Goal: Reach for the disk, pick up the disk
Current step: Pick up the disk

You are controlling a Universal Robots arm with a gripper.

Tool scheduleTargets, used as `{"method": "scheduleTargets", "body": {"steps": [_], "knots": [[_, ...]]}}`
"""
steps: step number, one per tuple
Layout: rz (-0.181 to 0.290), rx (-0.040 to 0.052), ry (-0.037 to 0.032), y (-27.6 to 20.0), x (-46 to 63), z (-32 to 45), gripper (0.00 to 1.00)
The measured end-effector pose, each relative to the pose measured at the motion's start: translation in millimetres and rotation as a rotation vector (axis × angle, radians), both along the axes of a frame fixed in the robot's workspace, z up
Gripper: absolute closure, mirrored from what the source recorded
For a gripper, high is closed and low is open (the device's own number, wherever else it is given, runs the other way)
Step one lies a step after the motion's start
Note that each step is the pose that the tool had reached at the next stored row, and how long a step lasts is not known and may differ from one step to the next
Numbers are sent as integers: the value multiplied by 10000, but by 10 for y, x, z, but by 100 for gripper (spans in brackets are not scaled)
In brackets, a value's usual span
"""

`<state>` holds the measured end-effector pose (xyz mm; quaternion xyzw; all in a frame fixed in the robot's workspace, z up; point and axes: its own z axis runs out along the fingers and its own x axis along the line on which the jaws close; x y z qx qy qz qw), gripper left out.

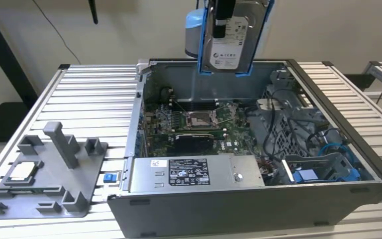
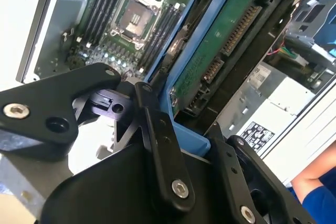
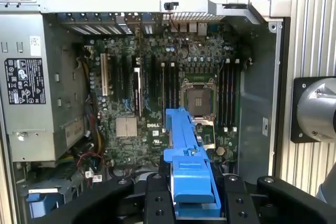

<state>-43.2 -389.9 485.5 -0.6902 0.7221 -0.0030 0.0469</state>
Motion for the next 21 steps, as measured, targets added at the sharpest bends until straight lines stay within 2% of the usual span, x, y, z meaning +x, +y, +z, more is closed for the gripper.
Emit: {"method": "scheduleTargets", "body": {"steps": [9, 11, 16, 21], "knots": [[0, -2, 17, 0, 230, 0, 100], [0, -66, 17, 2, 242, -1, 100], [0, -408, 17, 3, 243, -3, 100], [0, -428, 17, 3, 243, -3, 100]]}}
